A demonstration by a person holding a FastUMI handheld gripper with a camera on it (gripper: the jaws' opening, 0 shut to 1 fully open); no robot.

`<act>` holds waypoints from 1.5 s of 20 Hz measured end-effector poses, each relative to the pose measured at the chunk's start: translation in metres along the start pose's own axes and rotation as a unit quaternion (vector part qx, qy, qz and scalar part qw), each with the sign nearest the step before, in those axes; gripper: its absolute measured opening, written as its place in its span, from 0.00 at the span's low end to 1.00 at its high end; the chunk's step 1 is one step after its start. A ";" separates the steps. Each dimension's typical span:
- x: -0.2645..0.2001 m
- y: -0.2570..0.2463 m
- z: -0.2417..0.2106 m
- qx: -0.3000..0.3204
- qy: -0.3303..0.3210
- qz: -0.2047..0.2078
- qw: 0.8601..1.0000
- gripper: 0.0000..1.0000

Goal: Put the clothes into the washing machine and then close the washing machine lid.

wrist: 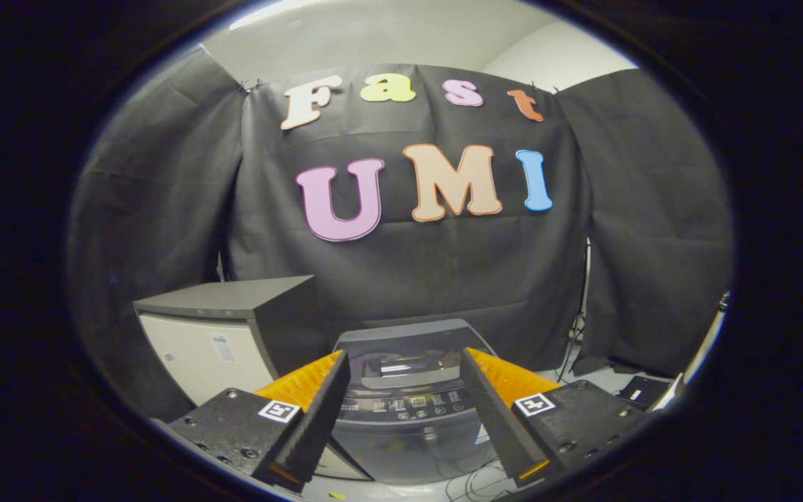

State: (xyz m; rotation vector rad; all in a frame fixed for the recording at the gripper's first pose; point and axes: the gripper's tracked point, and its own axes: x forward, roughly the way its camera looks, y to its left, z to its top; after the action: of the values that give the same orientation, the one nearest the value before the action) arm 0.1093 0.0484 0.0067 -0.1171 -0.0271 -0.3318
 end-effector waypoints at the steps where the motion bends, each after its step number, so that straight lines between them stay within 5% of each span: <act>1: -0.006 -0.001 0.003 -0.001 -0.007 -0.002 1.000 0.96; 15: -0.070 0.016 0.049 0.023 -0.051 0.050 0.997 0.96; 23: -0.084 0.007 0.000 -0.013 -0.021 0.059 0.998 0.96; 30: -0.074 0.006 -0.008 0.021 -0.025 0.046 0.998 0.96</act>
State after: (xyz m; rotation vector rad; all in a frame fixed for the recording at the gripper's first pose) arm 0.0418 0.0769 -0.0052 -0.0852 -0.0770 -0.2354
